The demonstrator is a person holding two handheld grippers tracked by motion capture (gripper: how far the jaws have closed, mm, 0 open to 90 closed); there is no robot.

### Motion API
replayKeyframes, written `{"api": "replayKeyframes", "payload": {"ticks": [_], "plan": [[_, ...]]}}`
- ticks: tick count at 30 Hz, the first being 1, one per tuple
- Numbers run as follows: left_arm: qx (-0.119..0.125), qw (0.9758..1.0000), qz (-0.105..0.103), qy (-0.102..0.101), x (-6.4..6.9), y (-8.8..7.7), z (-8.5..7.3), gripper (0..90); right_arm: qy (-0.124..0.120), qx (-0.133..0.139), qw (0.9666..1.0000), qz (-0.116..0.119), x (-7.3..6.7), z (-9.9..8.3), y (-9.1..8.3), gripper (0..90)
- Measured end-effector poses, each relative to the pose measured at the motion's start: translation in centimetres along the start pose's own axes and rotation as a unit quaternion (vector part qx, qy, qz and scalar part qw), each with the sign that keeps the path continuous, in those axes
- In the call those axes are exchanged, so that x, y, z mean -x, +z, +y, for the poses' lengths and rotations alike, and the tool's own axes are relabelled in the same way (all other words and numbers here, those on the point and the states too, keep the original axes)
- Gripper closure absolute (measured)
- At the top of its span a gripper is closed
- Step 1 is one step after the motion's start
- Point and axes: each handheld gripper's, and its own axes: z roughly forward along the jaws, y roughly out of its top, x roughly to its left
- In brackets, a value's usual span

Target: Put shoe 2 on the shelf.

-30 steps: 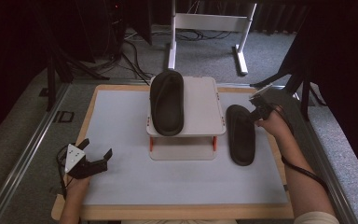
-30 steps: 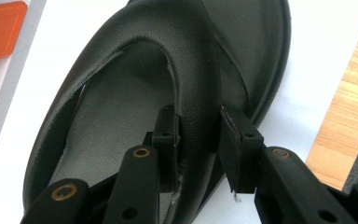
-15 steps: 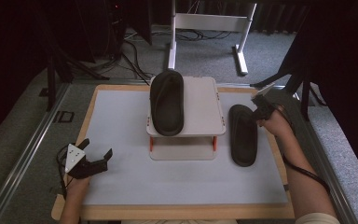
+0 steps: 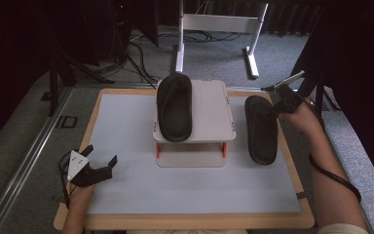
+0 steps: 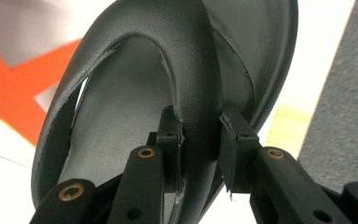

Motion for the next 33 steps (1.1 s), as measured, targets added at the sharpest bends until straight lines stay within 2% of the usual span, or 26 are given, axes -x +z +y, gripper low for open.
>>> {"api": "replayKeyframes", "payload": {"ticks": [7,11,18,21,26,33], "plan": [[0.000,1.0000,-0.001,-0.001,0.0,0.0,0.0,1.3,-0.001,0.010,0.9999,0.005,-1.0,1.6,-3.4,72.0],[0.000,1.0000,-0.001,-0.001,0.0,0.0,0.0,1.3,-0.007,0.010,0.9999,-0.001,-1.9,2.5,-4.6,72.0],[0.000,1.0000,-0.001,-0.001,0.0,0.0,0.0,1.3,-0.019,0.014,0.9997,0.004,-3.4,4.0,-6.8,72.1],[0.000,1.0000,-0.002,0.000,0.0,0.0,0.0,1.3,-0.022,0.018,0.9996,-0.002,-4.2,4.7,-7.7,72.1],[-0.001,1.0000,-0.002,-0.003,-0.1,0.0,0.0,1.3,-0.032,0.016,0.9994,0.001,-5.9,5.6,-8.5,72.1],[-0.001,1.0000,-0.002,-0.001,0.0,0.0,0.0,1.3,-0.050,0.014,0.9987,-0.002,-9.0,6.7,-8.6,72.1]]}}
